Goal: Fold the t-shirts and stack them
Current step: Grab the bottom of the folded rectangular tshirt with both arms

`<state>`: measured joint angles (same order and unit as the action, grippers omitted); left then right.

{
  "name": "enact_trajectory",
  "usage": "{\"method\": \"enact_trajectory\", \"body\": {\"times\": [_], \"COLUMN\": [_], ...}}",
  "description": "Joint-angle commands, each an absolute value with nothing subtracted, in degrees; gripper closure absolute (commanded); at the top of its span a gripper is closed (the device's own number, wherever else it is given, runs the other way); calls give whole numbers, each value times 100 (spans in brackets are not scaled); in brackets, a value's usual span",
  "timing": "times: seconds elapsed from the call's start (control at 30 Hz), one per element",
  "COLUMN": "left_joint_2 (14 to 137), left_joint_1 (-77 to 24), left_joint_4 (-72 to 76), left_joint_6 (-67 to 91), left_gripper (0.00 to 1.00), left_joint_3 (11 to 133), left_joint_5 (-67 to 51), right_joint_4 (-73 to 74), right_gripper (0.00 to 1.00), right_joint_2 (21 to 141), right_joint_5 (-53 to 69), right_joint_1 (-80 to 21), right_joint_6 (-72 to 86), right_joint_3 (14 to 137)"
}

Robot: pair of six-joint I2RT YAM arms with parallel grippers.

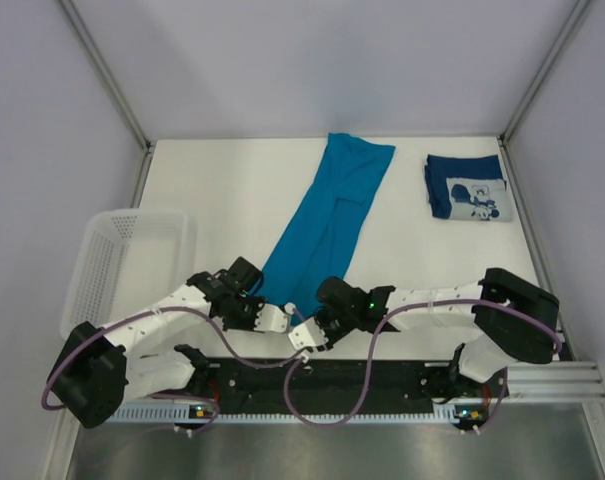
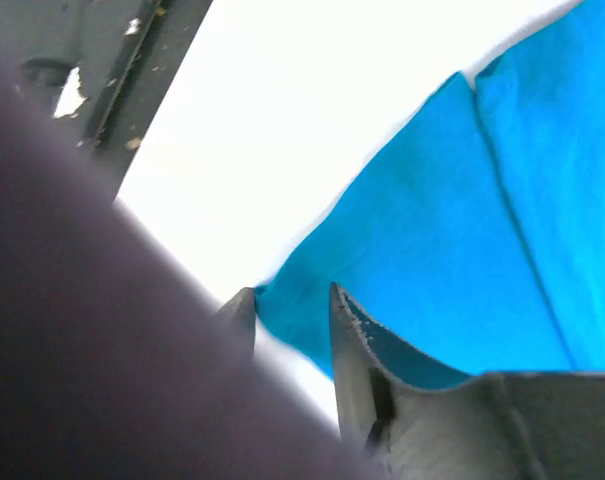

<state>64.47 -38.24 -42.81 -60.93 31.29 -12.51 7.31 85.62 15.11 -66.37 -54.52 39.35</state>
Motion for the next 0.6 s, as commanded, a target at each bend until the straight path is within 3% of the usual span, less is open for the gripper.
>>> {"method": "enact_trajectory", "body": {"times": [0.0,0.17,0.3,0.37,0.4,0.43,0.57], "left_joint_2": [6196,6433,6627,6706,6767,6820,6926], "left_joint_1": [-3596,-3323,-3287,-3313,-3340,-3453,-3963], "left_joint_4": [-4422,-3921,-3727,-3823,-3841,-3867,-3781], "left_joint_6": [-6266,-6521,-6706,-6846,-6899,-6926,-6768], "left_gripper": [66,54,52,46,31,2,1], "left_joint_3": [3559,3577,3805,3954,3946,3929,3701], "left_joint_5": [-1284,-1213,-1536,-1992,-2256,-2468,-2645], "right_joint_4": [1291,1713,2406,2653,2750,2786,2874], "right_gripper": [71,100,100,100,100,100,100], "right_joint_2": [9087,8939,8614,8377,8289,8175,7910], "right_joint_5": [871,747,747,826,870,905,967], "right_joint_1": [-6653,-6645,-6679,-6732,-6741,-6759,-6767], "right_joint_6": [-5546,-5748,-5827,-5871,-5880,-5862,-5740], "right_joint_3": [4289,4202,4175,4114,4061,4008,3841]}}
